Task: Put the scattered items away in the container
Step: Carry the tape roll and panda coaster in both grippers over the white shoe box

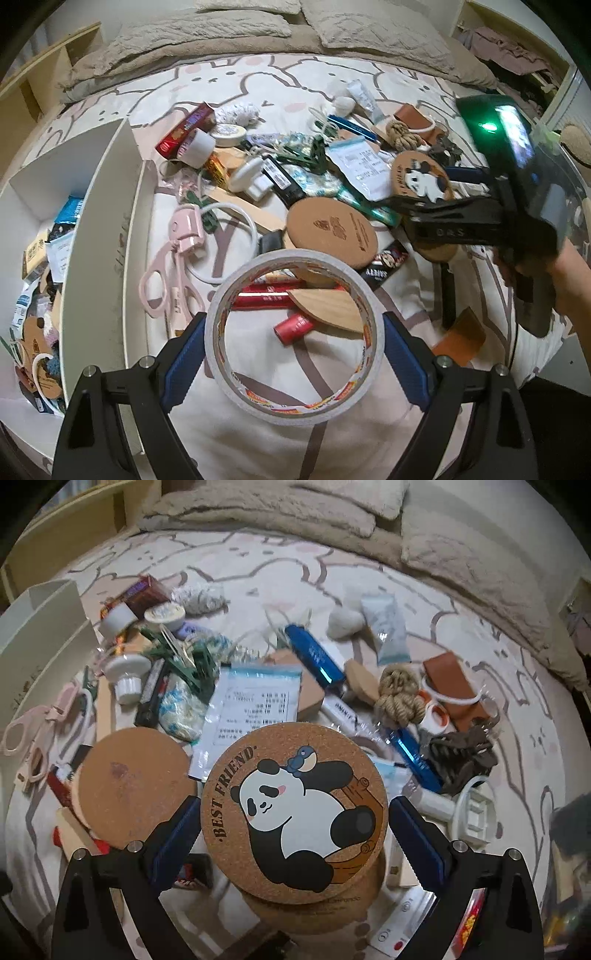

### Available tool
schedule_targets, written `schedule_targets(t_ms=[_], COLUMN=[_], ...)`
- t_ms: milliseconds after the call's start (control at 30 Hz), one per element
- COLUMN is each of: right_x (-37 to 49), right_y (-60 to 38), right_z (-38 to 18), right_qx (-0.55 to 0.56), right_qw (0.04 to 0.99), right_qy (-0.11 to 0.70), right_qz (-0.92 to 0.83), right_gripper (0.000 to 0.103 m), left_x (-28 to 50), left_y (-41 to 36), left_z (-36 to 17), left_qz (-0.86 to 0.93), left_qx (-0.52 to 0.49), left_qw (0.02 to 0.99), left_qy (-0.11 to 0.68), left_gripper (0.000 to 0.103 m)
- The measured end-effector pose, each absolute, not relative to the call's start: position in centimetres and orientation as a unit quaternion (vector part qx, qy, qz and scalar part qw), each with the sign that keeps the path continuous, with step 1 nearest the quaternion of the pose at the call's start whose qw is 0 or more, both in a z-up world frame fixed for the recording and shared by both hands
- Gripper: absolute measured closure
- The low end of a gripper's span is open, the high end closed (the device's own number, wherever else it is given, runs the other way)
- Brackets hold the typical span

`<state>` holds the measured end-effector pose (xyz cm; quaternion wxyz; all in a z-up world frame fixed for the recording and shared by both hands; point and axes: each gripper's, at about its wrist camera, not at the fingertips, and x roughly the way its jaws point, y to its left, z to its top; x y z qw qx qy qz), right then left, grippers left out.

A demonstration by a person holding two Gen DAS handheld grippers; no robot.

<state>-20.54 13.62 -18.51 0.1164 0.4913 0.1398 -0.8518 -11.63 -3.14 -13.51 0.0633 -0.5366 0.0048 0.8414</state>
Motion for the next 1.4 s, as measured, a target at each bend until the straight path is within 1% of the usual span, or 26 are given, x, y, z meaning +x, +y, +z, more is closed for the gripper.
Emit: schedule_targets(t_ms=[100,600,1000,1400], right_x=[-20.1,-16.4,-14.8,-14.0], right_y=[13.7,13.2,13.2,11.3], right_z=[-17.5,-12.9,-9.9,-7.9], right_qx=[0.481,0.429,0.397,0.368], right_qw=[0.122,0.159,0.159,0.16], right_qy=[0.128,0.127,0.121,0.116], right_qz=[-0.859,-0.88,-0.896,-0.909], right_gripper=[0.004,0.004,0.004,0.004], left_x=[-11.9,-12.3,-11.9,-11.1], left_y=[-3.4,-4.9,-5.7,-10.0], left_z=[-13.1,-10.2,-7.8,-6.4], left_qz=[0.845,0.868,0.886,0.903], left_qx=[-0.532,-0.496,-0.464,-0.424], left_qw=[0.055,0.01,-0.01,-0.063], left_qy=[0.004,-0.005,-0.007,-0.012], left_gripper=[0.012,0.013,0.012,0.012])
